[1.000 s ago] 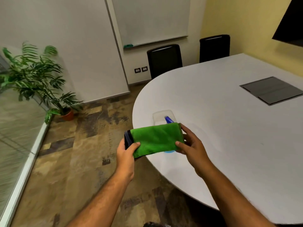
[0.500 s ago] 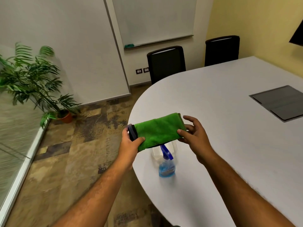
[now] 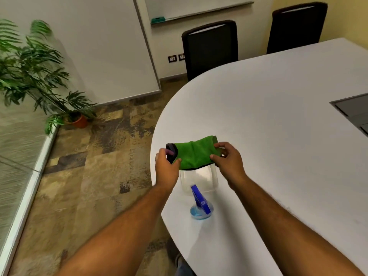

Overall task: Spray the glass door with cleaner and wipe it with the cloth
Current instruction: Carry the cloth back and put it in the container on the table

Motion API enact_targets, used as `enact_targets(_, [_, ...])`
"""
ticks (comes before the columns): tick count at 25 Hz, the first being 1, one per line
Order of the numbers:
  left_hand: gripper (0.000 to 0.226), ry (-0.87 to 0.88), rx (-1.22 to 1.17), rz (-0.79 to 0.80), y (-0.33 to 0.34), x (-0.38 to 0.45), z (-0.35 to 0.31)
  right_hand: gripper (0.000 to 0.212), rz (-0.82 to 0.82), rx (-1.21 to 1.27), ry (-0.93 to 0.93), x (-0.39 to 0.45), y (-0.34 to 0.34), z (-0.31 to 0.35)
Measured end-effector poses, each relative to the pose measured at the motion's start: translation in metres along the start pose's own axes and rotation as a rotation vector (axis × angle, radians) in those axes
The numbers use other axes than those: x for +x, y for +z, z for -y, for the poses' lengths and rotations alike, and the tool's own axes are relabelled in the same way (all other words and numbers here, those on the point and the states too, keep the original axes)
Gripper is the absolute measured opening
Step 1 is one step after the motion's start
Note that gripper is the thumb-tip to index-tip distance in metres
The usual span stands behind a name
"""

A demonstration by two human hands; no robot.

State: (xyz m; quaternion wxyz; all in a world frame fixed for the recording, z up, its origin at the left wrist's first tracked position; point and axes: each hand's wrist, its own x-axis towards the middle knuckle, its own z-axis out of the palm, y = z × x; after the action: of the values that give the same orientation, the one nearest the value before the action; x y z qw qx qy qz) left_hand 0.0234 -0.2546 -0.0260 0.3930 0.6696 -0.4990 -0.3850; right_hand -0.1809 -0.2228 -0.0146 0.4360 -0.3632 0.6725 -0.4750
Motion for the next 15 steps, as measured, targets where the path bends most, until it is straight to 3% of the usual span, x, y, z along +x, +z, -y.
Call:
enact_targets(3, [0.043,0.081,0.185,0.168,0.015,0.018,0.020,0.042,0.013,-0.208,-0.008,0.020,0.018,-0.020])
enact_targets(6, [0.053,0.247,0.585,0.345,0.020,0.033,0.045,0.061,0.195,-0.552,0.032,0.044,0.027,-0.035])
enact_targets(8, [0.052,0.325,0.770,0.380,0.017,0.037,0.059,0.078,0.282,-0.708,0.111,0.050,0.034,-0.043])
enact_targets(12, [0.049,0.466,0.708,0.275,0.021,0.043,0.065,0.084,0.286,-0.918,0.014,0.051,0.045,-0.059])
enact_targets(15, [0.052,0.456,0.787,0.377,0.027,0.045,0.066,0.090,0.303,-1.068,0.062,0.053,0.043,-0.067])
